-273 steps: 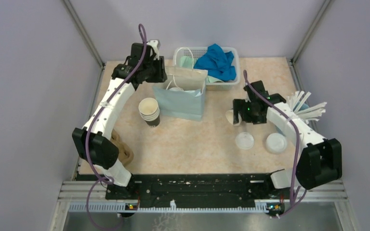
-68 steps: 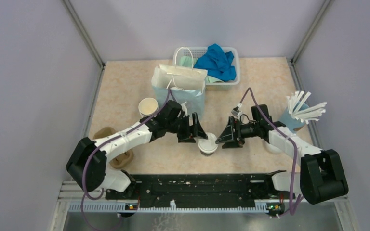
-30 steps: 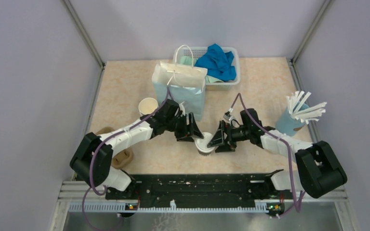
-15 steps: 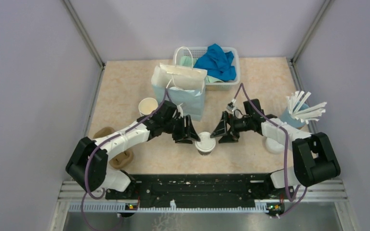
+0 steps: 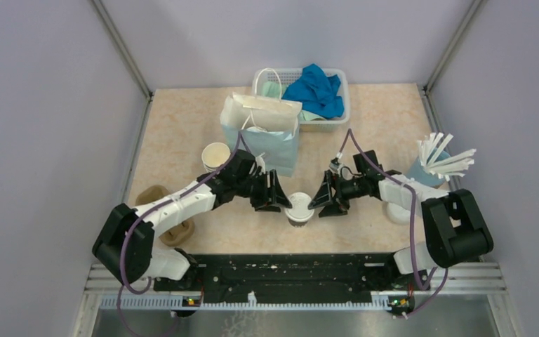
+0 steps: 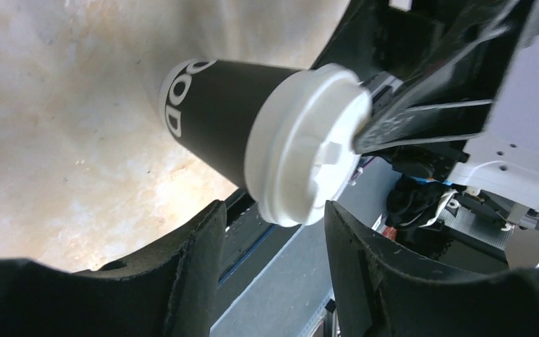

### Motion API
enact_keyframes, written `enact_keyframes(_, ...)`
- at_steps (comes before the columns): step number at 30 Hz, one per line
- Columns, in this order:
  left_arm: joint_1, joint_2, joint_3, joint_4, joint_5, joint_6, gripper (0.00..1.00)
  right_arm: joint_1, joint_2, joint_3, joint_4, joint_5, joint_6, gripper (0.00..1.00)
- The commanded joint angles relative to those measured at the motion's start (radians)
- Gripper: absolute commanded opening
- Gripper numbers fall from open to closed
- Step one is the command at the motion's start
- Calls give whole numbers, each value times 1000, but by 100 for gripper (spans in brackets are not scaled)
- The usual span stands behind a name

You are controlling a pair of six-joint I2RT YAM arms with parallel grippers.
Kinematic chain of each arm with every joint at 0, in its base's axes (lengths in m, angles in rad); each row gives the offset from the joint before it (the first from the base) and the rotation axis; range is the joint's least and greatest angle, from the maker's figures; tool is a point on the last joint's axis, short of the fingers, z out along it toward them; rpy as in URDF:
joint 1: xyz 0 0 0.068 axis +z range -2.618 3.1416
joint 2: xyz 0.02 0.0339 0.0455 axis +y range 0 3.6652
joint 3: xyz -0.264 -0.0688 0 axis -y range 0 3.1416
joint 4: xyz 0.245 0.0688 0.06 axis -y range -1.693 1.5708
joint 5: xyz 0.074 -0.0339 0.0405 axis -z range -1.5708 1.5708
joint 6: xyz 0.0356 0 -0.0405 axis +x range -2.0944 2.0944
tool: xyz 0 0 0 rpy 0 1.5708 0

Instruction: Pack the takeout coffee

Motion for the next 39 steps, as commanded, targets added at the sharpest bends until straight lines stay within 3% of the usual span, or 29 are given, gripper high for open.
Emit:
enact_keyframes(1,-16,23,-34,35,25,4,57,3,59,34,92,35,9,71)
enact_keyframes(5,-57,-3,-34,15,20,7,53,4,122,124,55,31,-23,67)
enact_keyframes(9,-102,-5,-4,22,58,1,53,3,163,233,-87,12,-128,68)
enact_keyframes(12,-108,-31,26,-16,48,13,61,-1,165,289,-213,24,-213,75)
enact_keyframes(14,-104,-72,47,-74,-33,27,69,-4,150,306,-264,38,-235,79)
enact_keyframes(16,-88,-121,45,-101,-78,16,77,-4,126,303,-276,42,-225,83)
enact_keyframes(19,-37,-158,7,-50,-79,-31,80,-3,85,258,-215,3,-158,87)
enact_keyframes(24,47,-115,-28,73,0,-68,74,36,52,170,-99,-27,-74,90)
enact_keyframes(27,53,-41,2,63,41,-33,68,42,49,131,-17,-19,-21,90)
enact_keyframes(33,50,11,-45,54,43,-10,57,37,87,48,158,-16,74,82)
enact_keyframes(39,53,-3,-84,49,45,11,53,11,83,49,123,18,52,77)
